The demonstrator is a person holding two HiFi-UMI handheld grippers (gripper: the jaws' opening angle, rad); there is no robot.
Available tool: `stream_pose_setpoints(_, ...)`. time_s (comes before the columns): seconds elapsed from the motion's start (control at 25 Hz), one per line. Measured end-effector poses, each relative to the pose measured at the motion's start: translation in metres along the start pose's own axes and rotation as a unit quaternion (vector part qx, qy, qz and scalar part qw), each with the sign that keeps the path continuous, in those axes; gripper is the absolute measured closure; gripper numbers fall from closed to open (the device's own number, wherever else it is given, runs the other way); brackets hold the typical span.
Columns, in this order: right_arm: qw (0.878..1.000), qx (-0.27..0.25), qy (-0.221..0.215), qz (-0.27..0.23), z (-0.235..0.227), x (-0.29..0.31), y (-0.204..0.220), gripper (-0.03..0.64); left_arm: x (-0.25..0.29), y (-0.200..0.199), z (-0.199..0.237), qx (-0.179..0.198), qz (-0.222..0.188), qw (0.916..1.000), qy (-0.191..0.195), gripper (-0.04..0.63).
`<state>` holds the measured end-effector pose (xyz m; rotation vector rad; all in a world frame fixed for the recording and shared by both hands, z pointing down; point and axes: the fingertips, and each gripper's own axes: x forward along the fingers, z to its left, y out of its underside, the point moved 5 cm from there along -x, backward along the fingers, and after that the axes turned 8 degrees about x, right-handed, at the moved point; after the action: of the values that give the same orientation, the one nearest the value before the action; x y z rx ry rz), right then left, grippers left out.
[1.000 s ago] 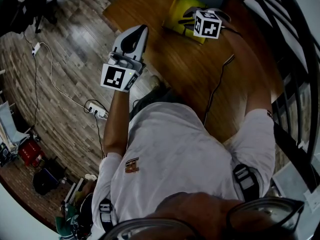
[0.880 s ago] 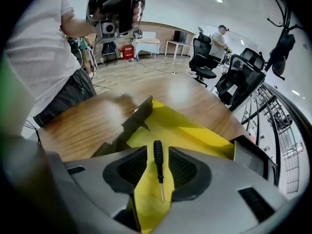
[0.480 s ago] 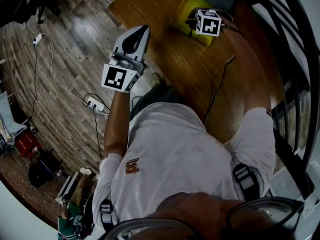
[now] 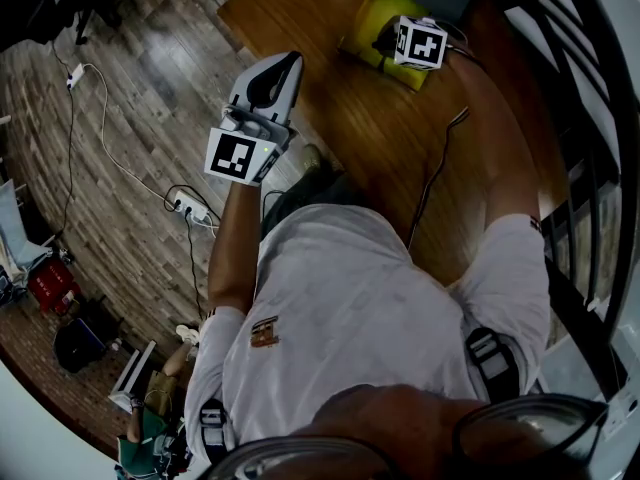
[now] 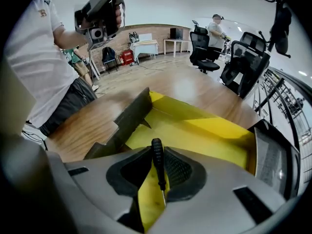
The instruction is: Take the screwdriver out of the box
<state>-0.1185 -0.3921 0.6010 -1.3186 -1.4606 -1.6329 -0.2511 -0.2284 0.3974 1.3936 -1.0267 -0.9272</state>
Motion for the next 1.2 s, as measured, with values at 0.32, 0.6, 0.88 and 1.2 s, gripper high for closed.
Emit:
stream_pose_setpoints(0.32, 0.998, -0.039, 0.036, 0.019, 0.009, -0.005, -0.001, 0.535, -0.006, -0.006, -0.005, 0.007, -0.008, 0.9999, 0.008, 0.575)
stream_pose_setpoints(0.6, 0.993, -0.045, 0.106, -0.032, 0.008, -0.036, -0.016, 0.535, -0.008, -0.011, -0.012, 0.009, -0.022, 0.9995, 0.022, 0.575)
stream_pose_setpoints(0.88, 0.975, -0.03, 0.18, -0.13, 0.022, -0.082, -0.044, 0.535, -0.015, -0.012, -0.016, 0.01, -0.032, 0.9988, 0.035, 0.575)
stream_pose_setpoints(1.2, 0.934, 0.026, 0.241, -0.263, 0.057, -0.147, -0.06, 0.535, -0.017, -0.029, -0.033, 0.016, -0.034, 0.9981, 0.048, 0.575)
